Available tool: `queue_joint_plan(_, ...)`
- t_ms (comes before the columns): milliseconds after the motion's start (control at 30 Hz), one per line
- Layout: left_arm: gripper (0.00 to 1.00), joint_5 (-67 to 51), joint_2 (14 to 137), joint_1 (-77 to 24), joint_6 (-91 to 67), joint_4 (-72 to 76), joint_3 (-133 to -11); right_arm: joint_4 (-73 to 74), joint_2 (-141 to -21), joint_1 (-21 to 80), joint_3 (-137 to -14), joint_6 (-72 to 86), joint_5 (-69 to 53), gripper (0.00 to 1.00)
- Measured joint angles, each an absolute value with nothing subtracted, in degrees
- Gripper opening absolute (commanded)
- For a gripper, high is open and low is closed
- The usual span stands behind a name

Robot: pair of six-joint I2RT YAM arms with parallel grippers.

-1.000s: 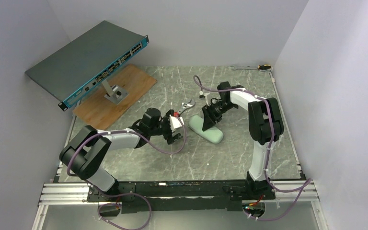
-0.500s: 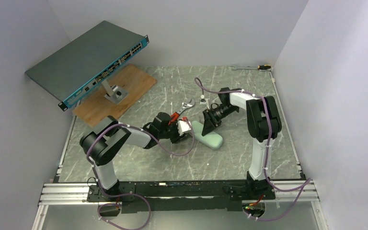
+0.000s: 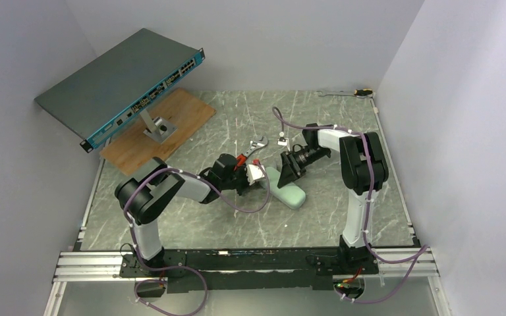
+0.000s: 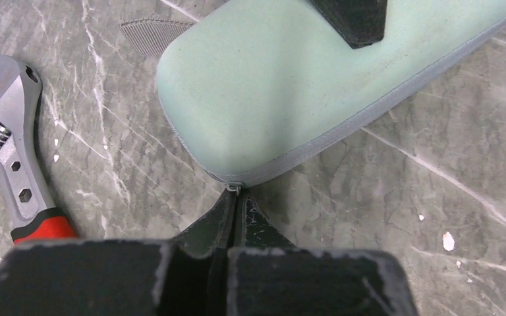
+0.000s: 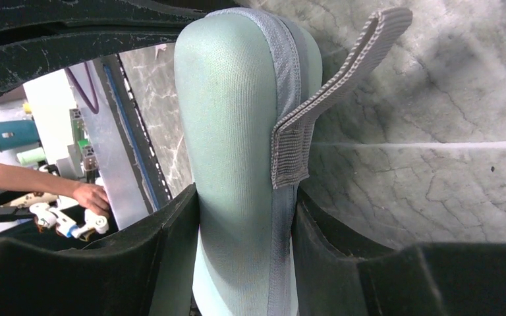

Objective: Open the umbrella

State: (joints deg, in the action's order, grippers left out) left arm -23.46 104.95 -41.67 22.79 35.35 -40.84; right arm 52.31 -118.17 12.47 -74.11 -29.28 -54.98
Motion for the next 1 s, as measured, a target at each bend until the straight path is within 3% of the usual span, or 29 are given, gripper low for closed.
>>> queue_joint_plan(433, 0.0, -20.1, 102.1, -51.9, 17.4, 35.8, -38.3, 39.7, -115.2, 10.5, -64.8, -11.4, -59.2, 0.0)
queue_joint_plan(667, 0.0, -20.1, 102.3, -59.5, 7.1, 31.8, -41.5, 20.1, -107.5, 8.8, -53.7, 8.3, -56.0, 0.0)
queue_joint_plan(833, 0.0, -17.5, 102.0, -59.3, 3.8, 31.8, -41.4, 5.2, -102.3, 4.6, -44.6, 26.2, -52.5, 0.0)
queue_joint_plan(933, 0.0, -15.0, 101.3, -58.7, 3.2, 31.4, -41.4, -1.1, -99.6, 4.4, -41.1, 33.8, -49.2, 0.54)
queue_joint_plan(1000, 0.0, -15.4, 101.2, -56.9, 3.0, 30.5, -41.4, -2.0, -99.8, 4.7, -41.5, 35.2, -48.4, 0.73)
